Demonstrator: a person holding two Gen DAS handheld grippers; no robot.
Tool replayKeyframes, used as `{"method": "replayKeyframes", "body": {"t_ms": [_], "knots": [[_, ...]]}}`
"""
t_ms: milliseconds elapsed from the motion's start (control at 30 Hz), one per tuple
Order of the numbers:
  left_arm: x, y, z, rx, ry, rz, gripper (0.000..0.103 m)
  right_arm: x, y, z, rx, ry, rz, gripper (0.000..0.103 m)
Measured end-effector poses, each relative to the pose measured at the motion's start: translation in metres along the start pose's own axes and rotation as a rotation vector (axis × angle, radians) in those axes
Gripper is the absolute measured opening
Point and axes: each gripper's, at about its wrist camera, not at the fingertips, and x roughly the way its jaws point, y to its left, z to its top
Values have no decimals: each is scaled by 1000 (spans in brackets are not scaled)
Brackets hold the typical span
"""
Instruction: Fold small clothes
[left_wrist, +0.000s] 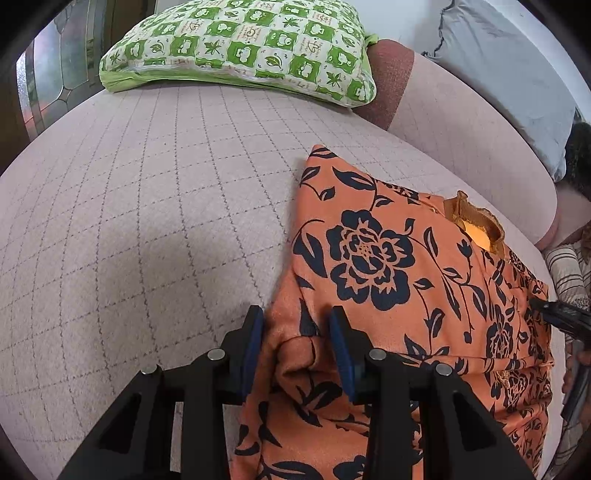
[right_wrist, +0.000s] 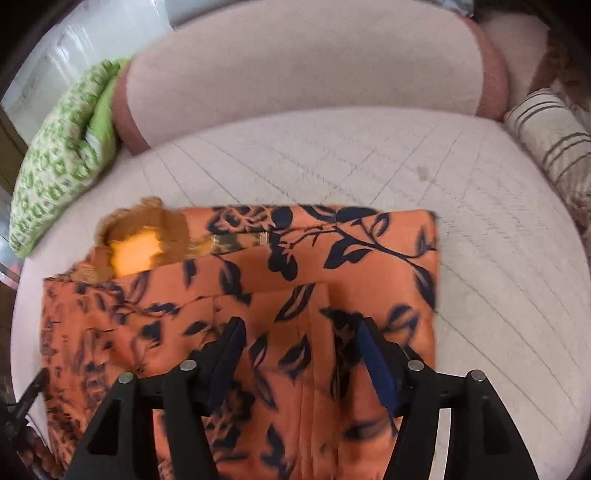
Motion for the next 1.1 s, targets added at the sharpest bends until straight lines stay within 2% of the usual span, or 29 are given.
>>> {"method": "replayKeyframes", "body": {"t_ms": [33, 100, 200, 300, 333, 367, 433, 467, 500, 533, 600, 633, 667, 767, 833, 867, 900, 933, 967, 1000, 1033, 1100], "knots": [[2, -1, 0, 1, -1, 4, 38, 7, 5, 2, -33, 11, -6, 28], [3, -2, 1, 5, -3, 9, 37, 7, 14, 2, -81, 3, -26, 10], [5, -3, 1, 0, -2, 14, 37, -23, 44, 1, -222, -109, -76, 9], [6, -4, 2, 1, -6, 18, 39, -57, 47, 0, -224, -280, -145, 10], [6, -4, 2, 4, -8, 21, 39, -55, 41, -1, -203, -304, -179, 11], [7, -5, 2, 10, -11, 26, 39, -39, 35, 0, -184, -259, -186, 14], [7, -7, 1, 27, -15, 31, 39, 8, 18, -7, -138, -94, -158, 17], [8, -7, 1, 32, -13, 30, 39, 20, 13, -13, -123, -69, -142, 18], [8, -6, 2, 28, -13, 26, 39, 15, 11, -16, -115, -110, -137, 23], [8, -5, 2, 20, -11, 21, 39, 8, 10, -18, -89, -134, -136, 32], [7, -4, 4, 7, -9, 20, 39, -11, 8, -24, -58, -159, -133, 41], [6, -3, 4, 1, -12, 21, 39, -22, 13, -24, -62, -188, -140, 50], [3, -2, 5, -3, -25, 23, 39, -34, 16, -26, -66, -224, -136, 52], [-13, -4, 8, -3, -102, 24, 39, -66, 22, -36, -56, -302, -18, 60], [-14, -6, 8, 5, -103, 11, 42, -72, 25, -44, -46, -286, 121, 74], [-8, -9, 6, 30, -71, 29, 45, -63, 21, -48, -23, -238, 192, 74], [1, -10, 5, 49, -31, 58, 46, -53, 17, -53, -6, -189, 223, 74], [10, -10, 3, 64, 16, 84, 47, -27, 8, -57, 20, -97, 206, 73], [9, -9, 2, 69, -4, 84, 48, -6, -4, -60, 62, -15, 185, 70], [4, -9, 4, 65, -16, 86, 48, 2, -15, -66, 120, -2, 207, 67], [-1, -7, 5, 51, -31, 69, 48, -9, -19, -67, 153, -50, 231, 67], [-10, -4, 9, 20, -74, 52, 48, -29, -14, -63, 137, -105, 254, 67]]}}
